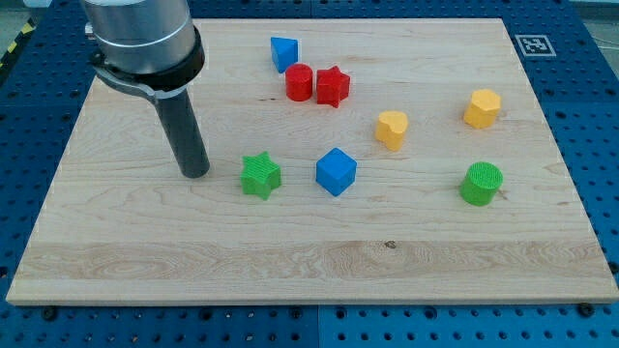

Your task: Move your arm to the bottom center of the board

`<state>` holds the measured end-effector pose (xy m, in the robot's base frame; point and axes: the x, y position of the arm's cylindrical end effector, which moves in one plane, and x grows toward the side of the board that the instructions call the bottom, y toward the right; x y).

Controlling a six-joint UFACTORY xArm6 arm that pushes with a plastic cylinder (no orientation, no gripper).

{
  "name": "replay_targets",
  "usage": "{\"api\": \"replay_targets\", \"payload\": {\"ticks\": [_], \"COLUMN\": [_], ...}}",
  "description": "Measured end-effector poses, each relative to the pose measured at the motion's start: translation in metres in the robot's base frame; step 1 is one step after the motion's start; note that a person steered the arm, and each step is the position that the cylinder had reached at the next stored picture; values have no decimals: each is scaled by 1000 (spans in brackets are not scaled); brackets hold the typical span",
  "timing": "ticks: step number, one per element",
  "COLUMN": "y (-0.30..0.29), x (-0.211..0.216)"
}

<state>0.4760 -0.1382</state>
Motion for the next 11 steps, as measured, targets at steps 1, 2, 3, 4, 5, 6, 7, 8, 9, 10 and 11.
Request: {"api": "replay_targets", "payload": {"ticks": [1, 2, 3, 4, 5, 6, 7, 8, 9, 10, 11], "y": [19, 33, 32, 27, 27, 39, 70, 112, 119, 105, 77], "x": [0, 7, 46, 83, 112, 113, 113, 105, 76, 52, 42]}}
